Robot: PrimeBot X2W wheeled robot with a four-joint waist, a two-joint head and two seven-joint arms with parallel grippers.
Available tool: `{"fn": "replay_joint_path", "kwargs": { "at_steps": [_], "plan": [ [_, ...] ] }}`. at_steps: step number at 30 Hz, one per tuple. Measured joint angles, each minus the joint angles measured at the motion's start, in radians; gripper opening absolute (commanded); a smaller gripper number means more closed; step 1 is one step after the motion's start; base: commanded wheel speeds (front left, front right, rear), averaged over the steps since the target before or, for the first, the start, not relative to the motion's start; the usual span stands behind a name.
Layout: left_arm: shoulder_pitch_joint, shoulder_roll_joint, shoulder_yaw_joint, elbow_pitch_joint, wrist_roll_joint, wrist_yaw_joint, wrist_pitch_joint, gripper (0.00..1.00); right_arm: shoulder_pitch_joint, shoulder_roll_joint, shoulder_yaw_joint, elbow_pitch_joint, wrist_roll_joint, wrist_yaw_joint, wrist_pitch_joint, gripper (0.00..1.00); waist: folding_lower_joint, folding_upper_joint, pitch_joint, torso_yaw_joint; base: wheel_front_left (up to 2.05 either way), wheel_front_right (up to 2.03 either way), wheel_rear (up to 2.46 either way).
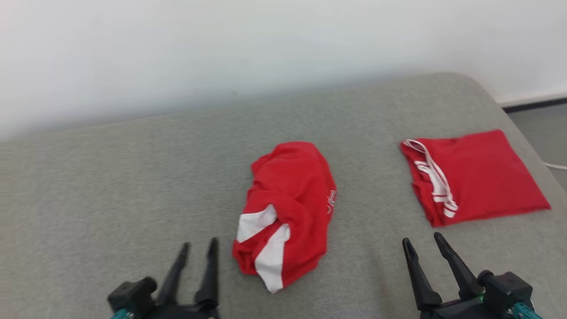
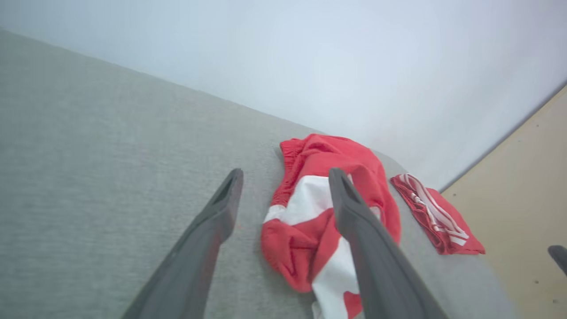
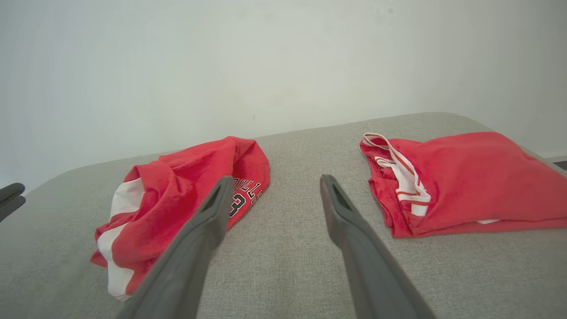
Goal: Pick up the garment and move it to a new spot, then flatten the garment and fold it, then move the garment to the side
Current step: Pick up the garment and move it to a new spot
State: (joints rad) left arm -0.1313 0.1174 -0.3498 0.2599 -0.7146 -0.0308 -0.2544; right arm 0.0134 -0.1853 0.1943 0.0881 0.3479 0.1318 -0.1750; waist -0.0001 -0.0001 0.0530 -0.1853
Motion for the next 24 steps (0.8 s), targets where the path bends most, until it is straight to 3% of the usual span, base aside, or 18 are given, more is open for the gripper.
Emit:
{"fn": "replay_joint_path", "kwargs": {
  "at_steps": [3,6,10,17,24],
  "plan": [
    [0.055,0.045,0.074,-0.072,0.150,0.018,-0.006,1.00,0.029,-0.001,-0.022,-0.019,-0.008,0.000,0.008,1.00,0.0000,0.0000,-0.017,0.044,0.00,0.00,0.00],
    [0.133,0.023,0.191,-0.164,0.263,0.025,-0.008,1.00,0.052,-0.001,-0.037,-0.029,-0.010,0.000,0.012,1.00,0.0000,0.0000,-0.035,0.084,0.00,0.00,0.00],
    [0.240,-0.011,0.291,-0.205,0.379,-0.013,-0.008,1.00,0.084,0.004,-0.052,-0.031,-0.010,0.000,0.015,1.00,-0.0001,0.0001,-0.061,0.128,0.00,0.00,0.00],
    [0.316,-0.031,0.378,-0.193,0.482,-0.075,-0.008,1.00,0.134,0.015,-0.076,-0.007,-0.008,0.000,0.015,1.00,-0.0001,0.0001,-0.104,0.176,0.00,0.00,0.00],
    [0.331,-0.031,0.401,-0.175,0.513,-0.094,-0.008,1.00,0.157,0.013,-0.078,0.021,-0.003,0.000,0.011,1.00,0.0000,0.0000,-0.122,0.194,0.00,0.00,0.00]
  ]
}}
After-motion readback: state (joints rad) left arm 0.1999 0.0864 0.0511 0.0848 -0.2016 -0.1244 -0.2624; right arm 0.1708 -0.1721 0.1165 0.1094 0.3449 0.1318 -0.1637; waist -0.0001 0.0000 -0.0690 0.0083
